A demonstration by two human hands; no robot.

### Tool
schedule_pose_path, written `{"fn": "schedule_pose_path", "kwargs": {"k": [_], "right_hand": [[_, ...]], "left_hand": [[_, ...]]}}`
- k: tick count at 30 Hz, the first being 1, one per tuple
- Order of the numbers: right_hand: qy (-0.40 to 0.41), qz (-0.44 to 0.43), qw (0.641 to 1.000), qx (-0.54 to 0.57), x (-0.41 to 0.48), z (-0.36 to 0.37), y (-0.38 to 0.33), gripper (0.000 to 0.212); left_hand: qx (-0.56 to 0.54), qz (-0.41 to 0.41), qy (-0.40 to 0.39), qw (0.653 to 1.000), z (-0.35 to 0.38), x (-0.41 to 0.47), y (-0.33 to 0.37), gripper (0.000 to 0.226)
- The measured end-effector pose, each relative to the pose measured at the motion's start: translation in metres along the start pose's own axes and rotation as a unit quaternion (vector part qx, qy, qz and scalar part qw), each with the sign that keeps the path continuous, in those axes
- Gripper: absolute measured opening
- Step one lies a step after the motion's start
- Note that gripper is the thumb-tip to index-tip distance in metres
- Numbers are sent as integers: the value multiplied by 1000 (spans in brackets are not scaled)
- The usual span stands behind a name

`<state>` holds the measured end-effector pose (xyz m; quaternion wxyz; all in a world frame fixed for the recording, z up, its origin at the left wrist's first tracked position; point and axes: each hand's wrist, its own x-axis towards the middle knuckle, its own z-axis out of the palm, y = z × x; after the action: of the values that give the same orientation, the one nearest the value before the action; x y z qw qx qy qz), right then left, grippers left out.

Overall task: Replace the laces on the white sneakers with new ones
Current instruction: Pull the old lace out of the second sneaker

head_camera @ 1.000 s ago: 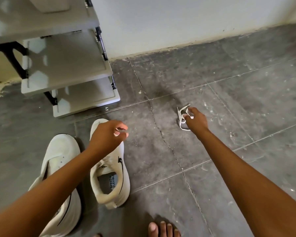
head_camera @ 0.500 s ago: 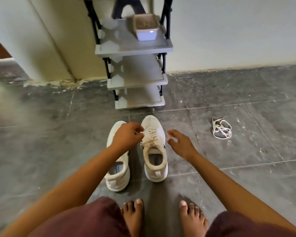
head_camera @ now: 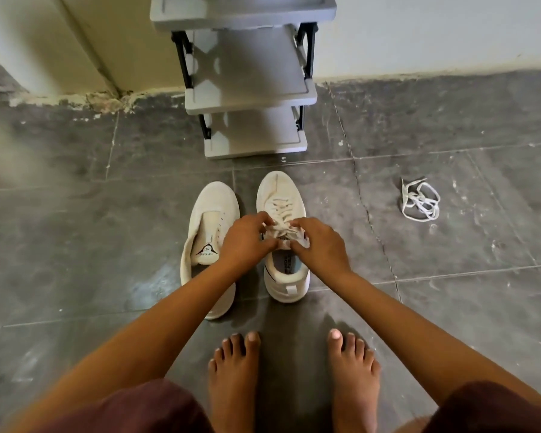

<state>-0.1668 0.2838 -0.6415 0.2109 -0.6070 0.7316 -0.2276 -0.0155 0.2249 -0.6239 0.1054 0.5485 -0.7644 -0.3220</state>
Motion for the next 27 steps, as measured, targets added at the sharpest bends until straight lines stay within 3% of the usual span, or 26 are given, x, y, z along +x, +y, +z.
{"fn": "schedule_pose_path", "kwargs": {"k": [6,9,11,14,17,19,21,24,27], "right_hand": [[36,-30,999,-24,3,0,-11,27],[12,3,1000,-14,9,-2,-16,21],[8,56,995,76,13,-7,-18,11],[44,148,951,266,20,-23,-16,10],[112,187,918,330,21,-36,-9,7],[163,205,914,309,20,-39,-1,10],[166,215,929,251,17,-37,7,31],[81,196,969,124,8,-29,12,67],[-12,84,995,49,-1,-15,8,63]], "left_hand": [[-10,34,40,999,-2,-5,3,16],[-30,27,61,997,-11,-4,10,12],[-54,11,74,996,-20,-5,12,10],[-78,-26,104,991,-30,-6,8,7],[-110,-51,107,987,-33,-10,4,29],[-90,-42,114,988,-31,-12,3,46],[-54,-33,114,991,-28,-12,3,47],[-27,-12,68,997,-20,-9,5,30],[6,29,24,999,-11,-9,9,28]]}}
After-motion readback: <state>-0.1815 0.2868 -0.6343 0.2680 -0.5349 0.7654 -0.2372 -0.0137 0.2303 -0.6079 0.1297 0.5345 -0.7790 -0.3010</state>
